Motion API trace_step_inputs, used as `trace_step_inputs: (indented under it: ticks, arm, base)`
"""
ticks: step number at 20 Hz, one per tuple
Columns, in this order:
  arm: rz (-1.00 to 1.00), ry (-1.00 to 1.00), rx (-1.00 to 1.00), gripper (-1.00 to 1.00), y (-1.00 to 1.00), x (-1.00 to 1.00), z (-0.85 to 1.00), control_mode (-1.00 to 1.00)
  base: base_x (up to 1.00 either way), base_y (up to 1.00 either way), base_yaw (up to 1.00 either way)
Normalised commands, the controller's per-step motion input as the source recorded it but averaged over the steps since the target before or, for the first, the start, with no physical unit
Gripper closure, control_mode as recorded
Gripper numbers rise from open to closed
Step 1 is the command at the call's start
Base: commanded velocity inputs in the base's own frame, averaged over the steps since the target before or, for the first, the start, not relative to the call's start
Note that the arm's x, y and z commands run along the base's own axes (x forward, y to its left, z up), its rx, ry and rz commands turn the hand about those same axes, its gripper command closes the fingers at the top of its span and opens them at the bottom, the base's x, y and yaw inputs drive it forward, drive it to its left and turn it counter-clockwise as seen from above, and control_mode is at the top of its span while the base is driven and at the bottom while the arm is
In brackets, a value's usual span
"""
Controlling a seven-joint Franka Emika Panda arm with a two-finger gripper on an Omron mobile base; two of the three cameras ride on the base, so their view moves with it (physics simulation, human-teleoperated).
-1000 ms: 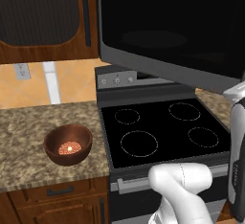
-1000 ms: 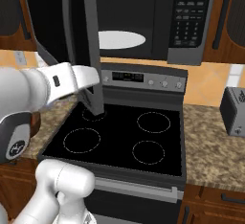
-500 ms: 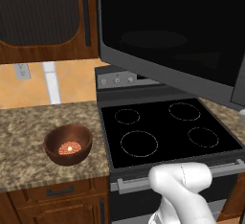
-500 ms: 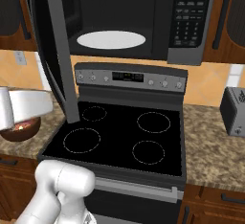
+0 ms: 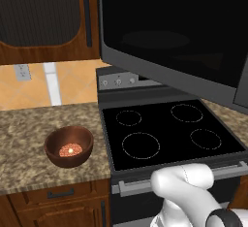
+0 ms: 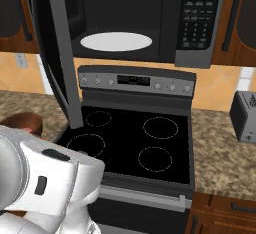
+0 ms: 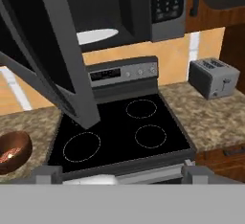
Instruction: Open the microwave, place the bowl with waffle inside the microwave, then close the microwave door and turn it on.
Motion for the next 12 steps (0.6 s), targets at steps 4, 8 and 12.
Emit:
trace_step_inputs:
  ticks: [4, 8, 12]
  arm:
    - [0.00, -0.03, 0.74, -1.00, -0.93, 0.04, -0.61, -1.00]
    - [-0.01, 0.00, 0.65, -1.00, -0.20, 0.56, -0.57, -1.00]
    - [-0.06, -0.06, 0.56, -1.00, 0.00, 0.89, -0.43, -1.00]
  base:
    - [0.00, 0.00, 0.00]
    - [0.00, 0.00, 0.00]
    - [0.00, 0.00, 0.00]
